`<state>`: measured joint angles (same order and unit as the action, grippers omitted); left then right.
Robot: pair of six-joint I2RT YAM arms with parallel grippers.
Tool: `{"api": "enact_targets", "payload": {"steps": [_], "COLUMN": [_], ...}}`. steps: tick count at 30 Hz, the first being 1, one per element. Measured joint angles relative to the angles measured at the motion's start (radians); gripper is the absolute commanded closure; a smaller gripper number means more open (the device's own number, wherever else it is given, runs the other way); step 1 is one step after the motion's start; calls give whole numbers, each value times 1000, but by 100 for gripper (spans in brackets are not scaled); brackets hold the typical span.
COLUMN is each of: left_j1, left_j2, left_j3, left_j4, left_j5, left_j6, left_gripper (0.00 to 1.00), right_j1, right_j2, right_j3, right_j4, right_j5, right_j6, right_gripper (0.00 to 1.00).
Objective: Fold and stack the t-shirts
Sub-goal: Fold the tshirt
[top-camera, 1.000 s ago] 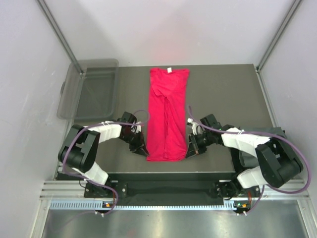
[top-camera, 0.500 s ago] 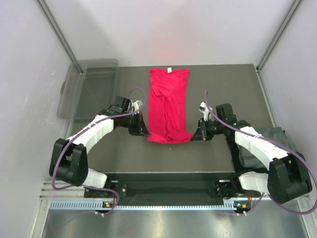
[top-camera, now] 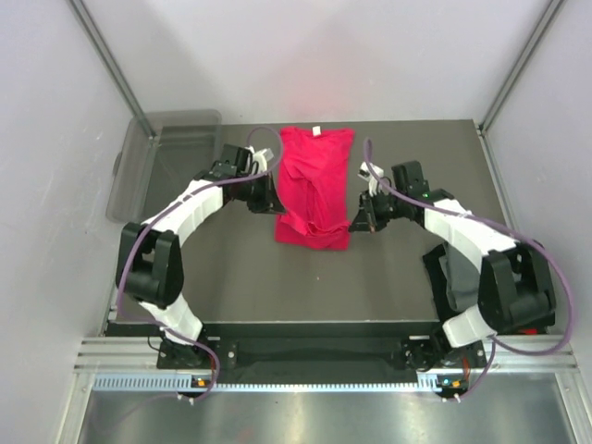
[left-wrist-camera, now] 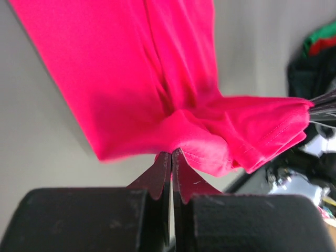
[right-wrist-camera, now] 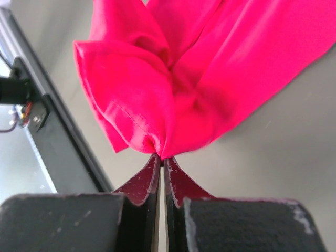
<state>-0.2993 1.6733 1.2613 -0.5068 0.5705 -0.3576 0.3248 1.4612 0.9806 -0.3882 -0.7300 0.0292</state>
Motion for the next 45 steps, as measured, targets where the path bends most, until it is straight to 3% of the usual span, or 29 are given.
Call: {"api": "enact_targets", "payload": {"steps": [10,28,30,31,32,35,39,42,45], "left_j1": [56,94,95,95,96,98,105,114,122], "left_j2": [177,473,490,496,498,497,455,363,253], "left_j3": [84,365,381,387,389,397,366,303,233], "left_j4": [143,285,288,289,289,291,299,285,252], "left_j5": [-45,-58,-57,-58,-60,-82,-134,-145,-107], "left_j6": [14,2,-5,-7,-8,-10,-2,-2,-11], "left_gripper": [100,100,91,84,77,69,62,56,57], "right_j1": [-11,-55,-56,-57,-57,-60,-71,-93,-110], "right_j2": [315,615,638,650,661,672,639,529,397], "right_j3": [328,613,638,651,663,678,653,555,465], "right_j4": [13,66,66,65,64,54,50,23,-24], "right_j5": [43,109,112,116,120,140,153,154,135], "right_j6": [-82,-90,-89,-87,-82,-91,-91,-88,-90], "right_gripper": [100,100,85,67,63,49,46,45,45]}}
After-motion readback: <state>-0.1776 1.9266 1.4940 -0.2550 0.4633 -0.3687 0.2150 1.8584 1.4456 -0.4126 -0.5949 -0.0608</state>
